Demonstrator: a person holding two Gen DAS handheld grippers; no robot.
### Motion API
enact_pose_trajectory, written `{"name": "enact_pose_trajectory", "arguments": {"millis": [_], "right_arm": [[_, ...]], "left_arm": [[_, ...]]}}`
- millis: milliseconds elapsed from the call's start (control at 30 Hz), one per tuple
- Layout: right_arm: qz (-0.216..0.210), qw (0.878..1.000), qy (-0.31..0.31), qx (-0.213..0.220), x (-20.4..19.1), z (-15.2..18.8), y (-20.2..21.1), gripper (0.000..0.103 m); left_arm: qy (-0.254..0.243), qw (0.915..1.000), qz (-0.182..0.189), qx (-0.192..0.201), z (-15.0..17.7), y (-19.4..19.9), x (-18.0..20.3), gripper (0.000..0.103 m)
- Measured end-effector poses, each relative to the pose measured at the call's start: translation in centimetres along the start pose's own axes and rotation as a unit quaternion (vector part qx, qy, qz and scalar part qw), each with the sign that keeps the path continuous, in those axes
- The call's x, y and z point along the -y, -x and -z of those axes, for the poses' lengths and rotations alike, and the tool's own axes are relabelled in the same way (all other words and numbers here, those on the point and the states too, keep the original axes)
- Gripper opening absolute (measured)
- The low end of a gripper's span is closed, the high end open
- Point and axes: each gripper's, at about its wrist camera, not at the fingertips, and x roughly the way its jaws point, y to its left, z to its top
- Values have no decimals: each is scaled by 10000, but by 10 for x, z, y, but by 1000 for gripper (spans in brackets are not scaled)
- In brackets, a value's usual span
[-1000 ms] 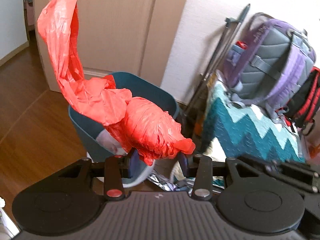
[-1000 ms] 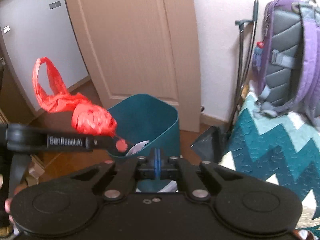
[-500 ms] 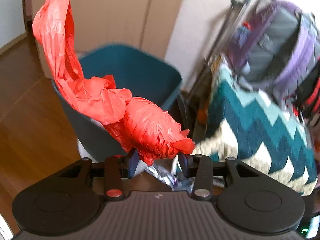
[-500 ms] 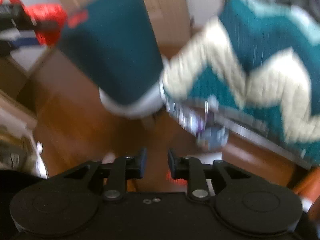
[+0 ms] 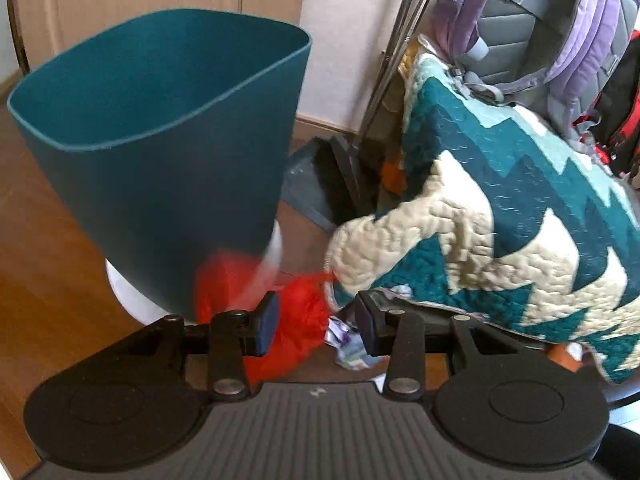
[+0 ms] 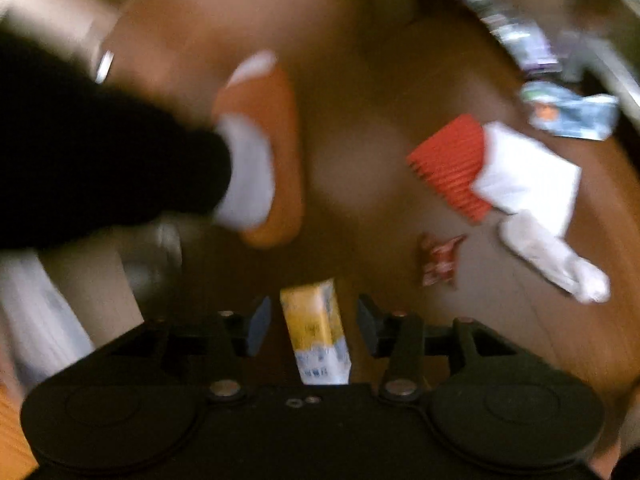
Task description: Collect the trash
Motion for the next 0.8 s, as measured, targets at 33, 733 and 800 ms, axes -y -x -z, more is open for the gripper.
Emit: {"name": "enact_pose_trajectory", "arguments": {"millis": [33,733,800], "right_arm": [[33,9996,239,-156,-6,3,-14,48],[716,9739,1976,-859,-48,59,-139,50],[717,9735,1995,-858,-47,61,-143,50]], "left_arm": [[46,10000,7,-63,1,-4,-2,40],[-976,9659,168,-2394,37,-177,20,62],[-887,9625,77,-2563,47,-200,15,62]]}}
